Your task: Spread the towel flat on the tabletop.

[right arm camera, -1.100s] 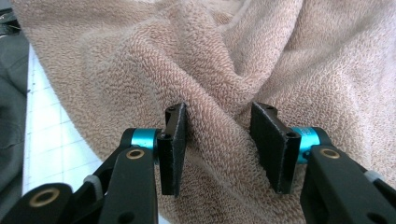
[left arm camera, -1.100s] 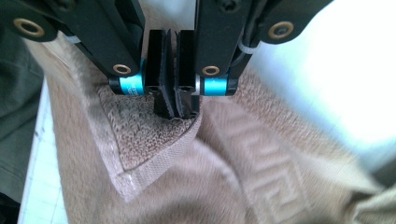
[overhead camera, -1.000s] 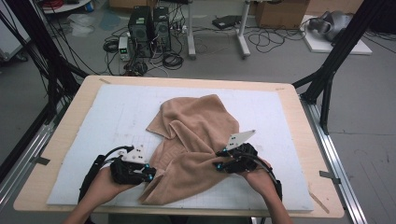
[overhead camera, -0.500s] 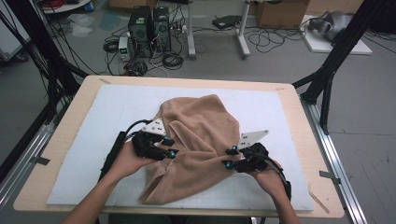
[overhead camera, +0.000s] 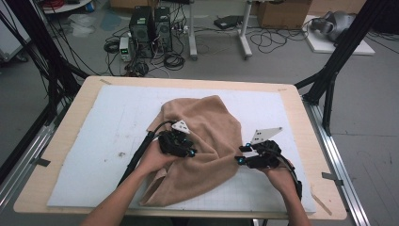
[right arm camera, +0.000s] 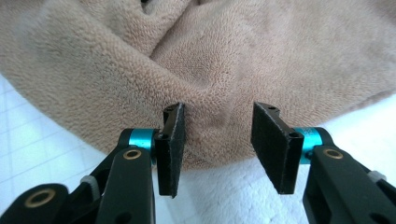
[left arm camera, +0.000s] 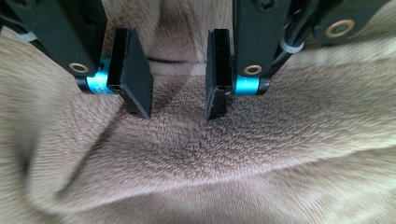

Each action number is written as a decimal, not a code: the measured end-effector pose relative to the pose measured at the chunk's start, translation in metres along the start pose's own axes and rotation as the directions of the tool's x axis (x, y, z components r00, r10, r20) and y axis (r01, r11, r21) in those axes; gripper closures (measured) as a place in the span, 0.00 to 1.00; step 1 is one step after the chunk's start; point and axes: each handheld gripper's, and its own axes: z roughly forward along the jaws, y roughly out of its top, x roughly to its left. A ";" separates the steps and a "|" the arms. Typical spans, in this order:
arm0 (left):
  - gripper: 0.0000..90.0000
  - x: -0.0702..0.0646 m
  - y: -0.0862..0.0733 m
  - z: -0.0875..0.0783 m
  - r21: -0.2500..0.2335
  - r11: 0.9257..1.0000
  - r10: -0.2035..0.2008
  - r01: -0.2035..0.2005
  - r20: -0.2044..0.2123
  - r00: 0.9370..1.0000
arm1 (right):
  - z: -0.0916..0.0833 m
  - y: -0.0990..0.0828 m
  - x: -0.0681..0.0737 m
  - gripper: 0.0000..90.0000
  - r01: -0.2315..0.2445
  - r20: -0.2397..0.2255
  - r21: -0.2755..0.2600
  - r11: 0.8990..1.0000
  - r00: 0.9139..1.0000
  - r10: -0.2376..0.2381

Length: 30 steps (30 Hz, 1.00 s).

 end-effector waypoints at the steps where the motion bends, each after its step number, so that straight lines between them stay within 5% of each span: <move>1: 0.69 -0.001 0.000 0.004 0.008 1.000 0.006 -0.006 -0.008 1.000 | 0.003 0.001 0.000 0.60 0.001 -0.003 0.008 1.000 1.000 -0.001; 6: 0.79 -0.006 0.004 0.009 0.014 1.000 0.027 -0.027 -0.058 0.998 | 0.017 0.003 0.000 0.61 0.017 -0.005 0.053 0.998 1.000 -0.017; 10: 0.95 -0.008 0.004 0.006 0.022 0.999 0.030 -0.029 -0.052 0.998 | 0.026 0.003 -0.001 0.63 0.008 -0.014 0.074 0.997 1.000 -0.007; 17: 0.97 -0.007 -0.001 -0.007 -0.008 1.000 0.015 -0.016 -0.040 0.999 | 0.026 0.002 -0.003 0.66 -0.006 -0.024 0.066 0.998 1.000 0.008; 30: 0.97 -0.011 -0.021 -0.057 -0.099 0.995 -0.004 -0.003 -0.063 0.998 | 0.024 0.001 0.001 0.71 0.000 -0.032 0.054 0.999 0.999 0.002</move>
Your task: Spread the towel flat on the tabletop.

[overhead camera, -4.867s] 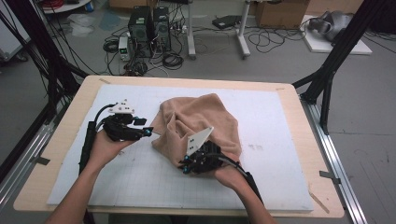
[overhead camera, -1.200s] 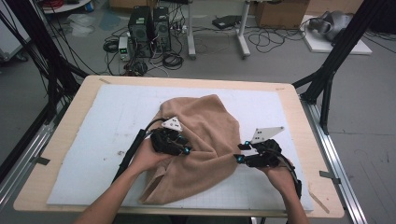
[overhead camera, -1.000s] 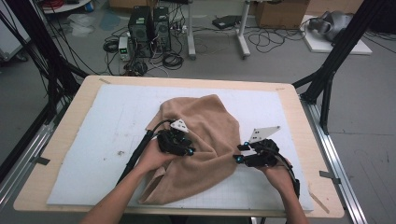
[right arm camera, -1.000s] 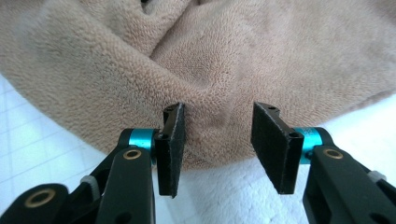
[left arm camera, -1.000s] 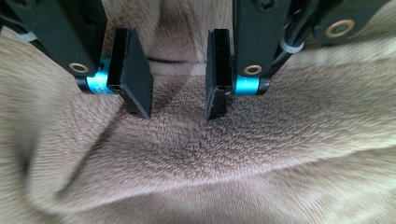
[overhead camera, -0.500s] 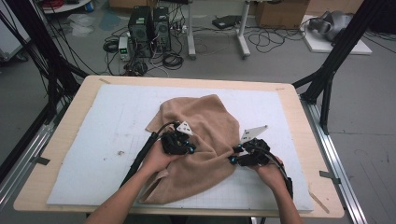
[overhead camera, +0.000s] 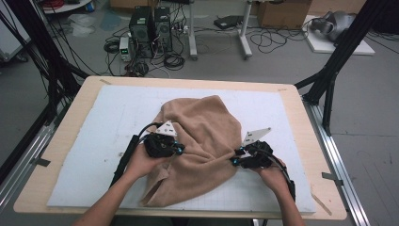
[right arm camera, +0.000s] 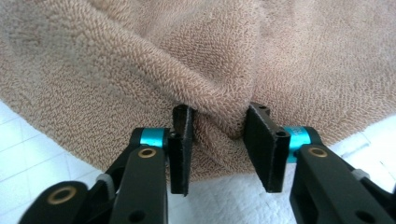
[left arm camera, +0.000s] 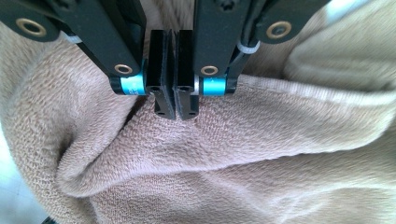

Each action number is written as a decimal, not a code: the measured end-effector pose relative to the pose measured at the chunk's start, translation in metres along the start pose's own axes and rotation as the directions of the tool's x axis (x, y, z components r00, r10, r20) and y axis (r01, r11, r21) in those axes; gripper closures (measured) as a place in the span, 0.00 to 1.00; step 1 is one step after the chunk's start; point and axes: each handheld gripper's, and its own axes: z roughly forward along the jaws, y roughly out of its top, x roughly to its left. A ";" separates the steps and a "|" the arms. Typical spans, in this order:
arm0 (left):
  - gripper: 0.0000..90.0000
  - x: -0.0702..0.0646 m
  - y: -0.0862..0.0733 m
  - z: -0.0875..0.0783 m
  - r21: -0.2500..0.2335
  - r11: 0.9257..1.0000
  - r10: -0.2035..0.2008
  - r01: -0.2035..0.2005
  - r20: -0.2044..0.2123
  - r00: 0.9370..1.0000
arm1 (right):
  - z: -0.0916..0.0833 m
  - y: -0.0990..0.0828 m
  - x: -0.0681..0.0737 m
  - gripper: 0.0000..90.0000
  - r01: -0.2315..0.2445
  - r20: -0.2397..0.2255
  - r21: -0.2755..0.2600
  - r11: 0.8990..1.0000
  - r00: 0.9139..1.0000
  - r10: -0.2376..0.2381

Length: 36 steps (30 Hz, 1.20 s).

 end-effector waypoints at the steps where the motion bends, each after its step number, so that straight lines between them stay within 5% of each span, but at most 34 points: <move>1: 0.97 0.000 -0.001 -0.004 0.000 1.000 0.005 -0.005 -0.003 1.000 | 0.000 0.000 0.000 0.72 0.006 -0.001 -0.002 1.000 1.000 -0.006; 7: 0.97 -0.001 -0.013 -0.026 -0.022 1.000 0.001 -0.001 -0.040 0.999 | 0.000 0.002 0.007 0.85 0.032 -0.033 -0.002 0.999 0.999 -0.032; 17: 0.97 -0.002 -0.038 -0.067 -0.057 0.998 -0.023 0.019 -0.075 0.997 | 0.000 0.009 0.035 0.89 0.092 -0.111 -0.026 0.995 0.989 -0.095; 25: 0.97 -0.015 -0.059 -0.088 -0.082 0.996 -0.039 0.036 -0.042 0.998 | -0.004 0.011 0.068 0.89 0.156 -0.165 -0.033 0.987 0.973 -0.159; 27: 0.95 -0.016 -0.060 -0.092 -0.096 0.995 -0.035 0.032 -0.034 0.999 | -0.006 0.013 0.071 0.80 0.158 -0.169 -0.041 0.987 0.972 -0.163; 29: 0.88 -0.013 -0.058 -0.096 -0.124 0.991 -0.054 0.048 -0.038 0.998 | -0.012 0.015 0.069 0.76 0.143 -0.174 -0.067 0.988 0.973 -0.152; 33: 0.68 0.003 -0.047 -0.091 -0.151 0.986 -0.088 0.077 -0.063 0.994 | -0.028 0.028 0.052 0.63 0.131 -0.097 -0.116 0.985 0.985 -0.142; 36: 0.57 0.016 -0.044 -0.076 -0.115 0.989 -0.103 0.094 -0.076 0.992 | -0.028 0.034 0.029 0.56 0.112 -0.044 -0.093 0.989 0.992 -0.117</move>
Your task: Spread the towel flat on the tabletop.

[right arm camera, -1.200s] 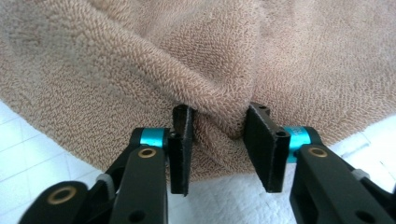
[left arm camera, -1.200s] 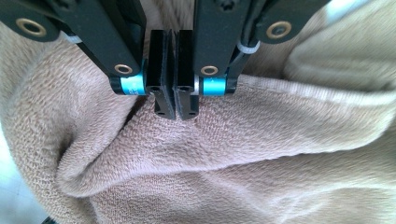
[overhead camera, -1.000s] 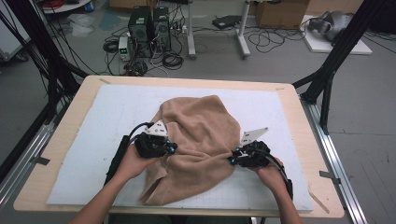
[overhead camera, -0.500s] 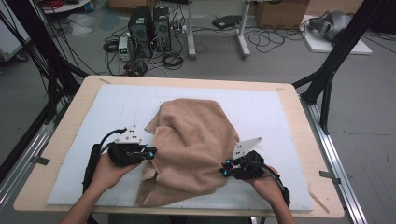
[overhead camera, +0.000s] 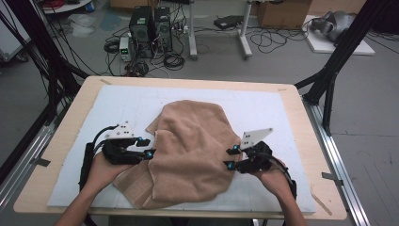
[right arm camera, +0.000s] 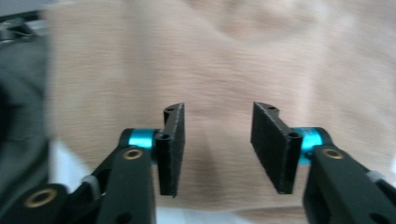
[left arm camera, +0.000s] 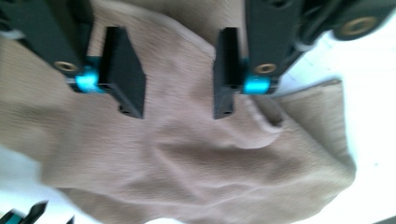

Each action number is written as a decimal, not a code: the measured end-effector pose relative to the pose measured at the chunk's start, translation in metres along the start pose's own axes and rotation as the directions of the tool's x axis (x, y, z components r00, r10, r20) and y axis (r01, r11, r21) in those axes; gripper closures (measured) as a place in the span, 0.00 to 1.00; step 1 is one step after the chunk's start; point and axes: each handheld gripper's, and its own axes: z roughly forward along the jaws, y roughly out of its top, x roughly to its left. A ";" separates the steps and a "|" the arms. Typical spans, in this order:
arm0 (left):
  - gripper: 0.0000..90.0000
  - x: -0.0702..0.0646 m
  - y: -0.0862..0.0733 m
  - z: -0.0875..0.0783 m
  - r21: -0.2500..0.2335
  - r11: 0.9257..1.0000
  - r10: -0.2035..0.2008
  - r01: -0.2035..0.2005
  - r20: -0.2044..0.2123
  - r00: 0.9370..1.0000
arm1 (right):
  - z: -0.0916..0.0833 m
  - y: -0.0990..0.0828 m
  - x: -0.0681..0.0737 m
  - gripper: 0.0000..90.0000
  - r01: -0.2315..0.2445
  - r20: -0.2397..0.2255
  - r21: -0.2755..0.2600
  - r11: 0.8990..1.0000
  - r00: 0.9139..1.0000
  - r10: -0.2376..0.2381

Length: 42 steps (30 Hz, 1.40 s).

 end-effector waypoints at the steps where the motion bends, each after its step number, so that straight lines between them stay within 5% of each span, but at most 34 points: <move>1: 0.55 0.003 0.000 0.008 0.018 1.000 -0.012 0.012 -0.002 1.000 | 0.002 -0.001 -0.006 0.55 -0.010 0.011 0.003 1.000 1.000 0.009; 6: 0.54 0.004 -0.003 0.046 0.130 0.991 -0.005 0.003 0.017 1.000 | 0.026 -0.013 -0.025 0.54 -0.077 0.023 0.100 0.992 0.997 0.076; 9: 0.64 0.000 -0.008 0.066 0.225 0.974 0.023 -0.028 0.022 0.999 | 0.041 -0.022 -0.025 0.64 -0.074 0.013 0.162 0.984 0.997 0.073; 11: 0.71 -0.003 -0.010 0.070 0.224 0.974 0.044 -0.044 0.003 0.999 | 0.044 -0.027 -0.023 0.71 -0.088 -0.009 0.159 0.983 0.996 0.091; 13: 0.89 -0.004 -0.009 0.069 0.219 0.975 0.049 -0.050 0.011 0.999 | 0.043 -0.026 -0.022 0.86 -0.077 -0.036 0.163 0.984 0.996 0.084; 16: 0.95 -0.005 -0.008 0.066 0.229 0.972 0.056 -0.058 0.015 0.998 | 0.042 -0.023 -0.018 0.94 -0.036 -0.051 0.169 0.985 0.998 0.045; 19: 0.95 -0.008 -0.008 0.061 0.230 0.971 0.064 -0.067 0.022 0.998 | 0.039 -0.025 -0.017 0.96 -0.044 -0.079 0.166 0.985 0.995 0.057; 27: 0.96 -0.017 -0.016 0.022 0.130 0.990 0.045 -0.047 0.016 0.999 | 0.022 -0.038 0.001 0.97 -0.071 -0.149 0.081 0.994 0.985 0.083; 35: 0.96 -0.021 -0.032 -0.015 0.061 0.998 0.016 -0.017 0.010 1.000 | 0.011 -0.036 0.038 0.98 -0.010 -0.201 0.066 0.998 0.979 0.023; 42: 0.96 -0.032 -0.040 -0.034 0.055 0.998 0.025 -0.027 0.038 0.999 | 0.009 -0.029 0.064 0.97 0.040 -0.261 0.068 0.997 0.965 -0.021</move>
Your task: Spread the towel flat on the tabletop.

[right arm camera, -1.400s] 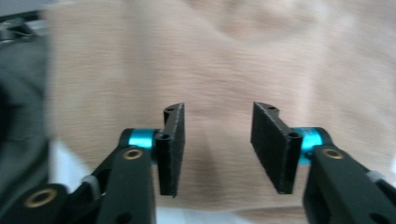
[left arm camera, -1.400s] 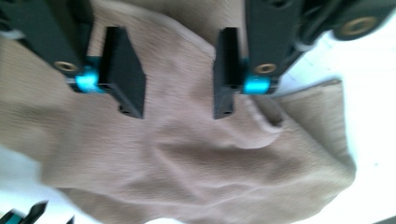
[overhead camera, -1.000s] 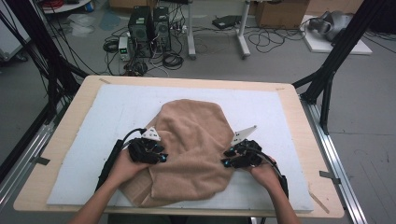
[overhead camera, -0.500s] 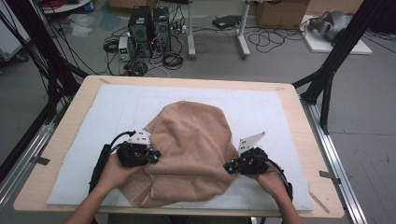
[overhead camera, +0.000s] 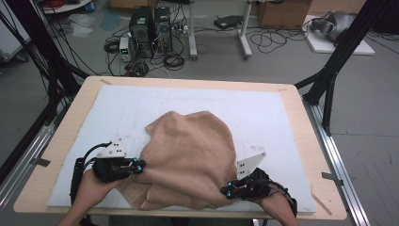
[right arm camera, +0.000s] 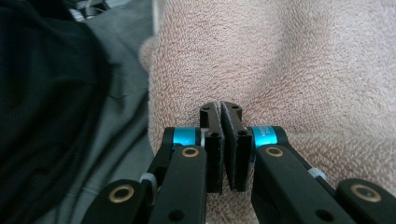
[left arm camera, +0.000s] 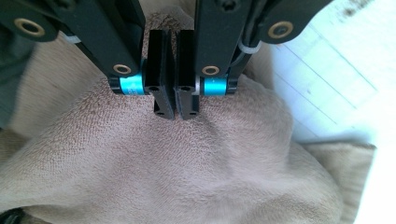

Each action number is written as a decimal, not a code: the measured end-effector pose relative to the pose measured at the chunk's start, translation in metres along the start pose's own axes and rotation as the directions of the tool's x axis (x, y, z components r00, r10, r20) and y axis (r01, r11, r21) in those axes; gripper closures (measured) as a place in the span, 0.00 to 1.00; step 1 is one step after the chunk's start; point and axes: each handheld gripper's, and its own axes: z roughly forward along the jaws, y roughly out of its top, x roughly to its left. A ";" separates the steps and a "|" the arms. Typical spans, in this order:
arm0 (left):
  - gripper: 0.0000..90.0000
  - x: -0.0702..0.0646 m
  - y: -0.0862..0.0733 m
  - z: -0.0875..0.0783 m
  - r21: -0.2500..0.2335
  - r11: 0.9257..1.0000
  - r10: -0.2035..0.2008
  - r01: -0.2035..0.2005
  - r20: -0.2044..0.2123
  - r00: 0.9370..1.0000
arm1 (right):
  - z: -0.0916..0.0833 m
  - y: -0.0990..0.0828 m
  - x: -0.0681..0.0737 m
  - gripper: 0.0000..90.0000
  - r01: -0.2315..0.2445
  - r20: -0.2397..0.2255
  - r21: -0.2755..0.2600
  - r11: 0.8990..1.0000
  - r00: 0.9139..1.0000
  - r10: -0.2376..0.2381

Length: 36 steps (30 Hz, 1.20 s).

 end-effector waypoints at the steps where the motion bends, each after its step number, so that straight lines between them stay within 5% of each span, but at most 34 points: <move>1: 0.96 -0.001 -0.001 -0.001 0.003 1.000 -0.004 0.004 0.011 1.000 | -0.001 0.001 0.001 0.95 0.002 0.004 -0.009 1.000 1.000 -0.002; 5: 0.87 0.003 0.005 -0.005 -0.040 0.999 -0.019 0.019 0.016 1.000 | -0.016 0.005 -0.008 0.80 -0.028 0.023 -0.076 0.997 0.999 0.030; 9: 0.75 0.023 0.025 -0.003 -0.114 0.991 -0.064 0.063 -0.010 0.998 | -0.035 0.020 -0.032 0.72 -0.023 0.117 -0.122 0.992 0.992 0.037; 15: 0.73 0.057 0.046 0.026 -0.129 0.987 -0.111 0.099 -0.096 0.989 | -0.039 0.044 -0.088 0.67 -0.031 0.257 -0.122 0.992 0.964 0.062; 19: 0.75 0.084 0.046 0.056 -0.090 0.984 -0.164 0.151 -0.165 0.973 | -0.024 0.046 -0.126 0.68 -0.087 0.286 -0.114 0.990 0.951 0.117; 25: 0.80 0.111 0.036 0.089 -0.053 0.962 -0.274 0.269 -0.210 0.938 | -0.004 0.033 -0.163 0.65 -0.172 0.344 -0.088 0.981 0.919 0.192; 28: 0.78 0.112 0.032 0.101 0.009 0.960 -0.269 0.279 -0.237 0.933 | 0.004 0.029 -0.171 0.62 -0.200 0.363 -0.085 0.976 0.906 0.217; 32: 0.75 0.114 0.032 0.103 -0.014 0.955 -0.291 0.296 -0.240 0.926 | 0.014 0.024 -0.179 0.62 -0.224 0.395 -0.048 0.973 0.891 0.225; 35: 0.82 0.112 0.033 0.105 -0.012 0.957 -0.281 0.290 -0.286 0.916 | 0.019 0.022 -0.181 0.70 -0.236 0.398 -0.051 0.970 0.886 0.237; 36: 0.88 0.112 0.033 0.105 -0.009 0.961 -0.268 0.278 -0.300 0.916 | 0.020 0.023 -0.182 0.78 -0.235 0.386 -0.054 0.970 0.891 0.238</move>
